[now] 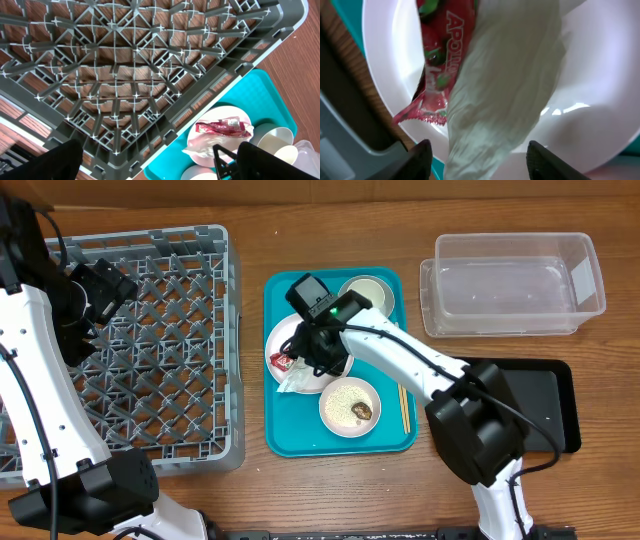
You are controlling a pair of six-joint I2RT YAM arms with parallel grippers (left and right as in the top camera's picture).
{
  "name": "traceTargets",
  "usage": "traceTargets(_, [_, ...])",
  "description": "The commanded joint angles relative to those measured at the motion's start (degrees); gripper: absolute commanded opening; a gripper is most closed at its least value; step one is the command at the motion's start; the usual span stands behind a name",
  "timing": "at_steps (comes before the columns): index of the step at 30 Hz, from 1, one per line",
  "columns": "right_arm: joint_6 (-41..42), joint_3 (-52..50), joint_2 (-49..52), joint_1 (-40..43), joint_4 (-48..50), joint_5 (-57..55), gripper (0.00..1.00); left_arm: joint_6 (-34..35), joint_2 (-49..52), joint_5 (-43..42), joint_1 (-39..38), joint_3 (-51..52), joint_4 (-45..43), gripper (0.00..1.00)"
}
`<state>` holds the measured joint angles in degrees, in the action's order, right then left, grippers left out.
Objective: Sort waste into correct bins and load items into the dishwasher
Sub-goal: 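Reach the right gripper to the white plate and grasp the tissue, then carry the tissue to the clear bin and release it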
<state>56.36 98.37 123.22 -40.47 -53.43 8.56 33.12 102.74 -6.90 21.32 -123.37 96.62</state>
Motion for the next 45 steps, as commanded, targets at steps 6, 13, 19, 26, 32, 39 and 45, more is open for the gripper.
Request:
traceTargets(6, [2.4, 0.3, 0.3, -0.3, 0.4, -2.2, 0.54, 0.7, -0.9, -0.2, -0.2, -0.7, 0.0, 1.0])
traceTargets(13, [3.1, -1.5, 0.3, -0.3, 2.1, -3.9, 0.3, 0.7, -0.9, -0.2, -0.2, -0.7, 0.0, 1.0])
traceTargets(19, [3.0, -0.3, -0.1, -0.3, -1.1, -3.9, 0.04, 0.7, -0.9, -0.2, -0.2, -0.7, 0.0, 1.0])
traceTargets(26, [-1.6, 9.5, -5.4, 0.7, -11.4, -9.6, 0.04, 0.7, -0.9, -0.2, -0.2, -0.7, 0.0, 1.0])
traceTargets(32, [-5.9, 15.0, -9.9, 0.6, -14.4, -10.3, 0.04, 0.7, -0.9, -0.2, -0.2, -0.7, 0.0, 1.0])
traceTargets(39, [-6.3, 15.3, -14.2, 0.9, -14.4, -11.1, 0.04, 0.7, -0.9, -0.2, -0.2, -0.7, 0.0, 1.0])
traceTargets(45, [-9.9, 15.5, -17.7, 2.5, -12.5, -11.9, 0.04, 0.7, -0.9, -0.2, -0.2, -0.7, 0.0, 1.0])
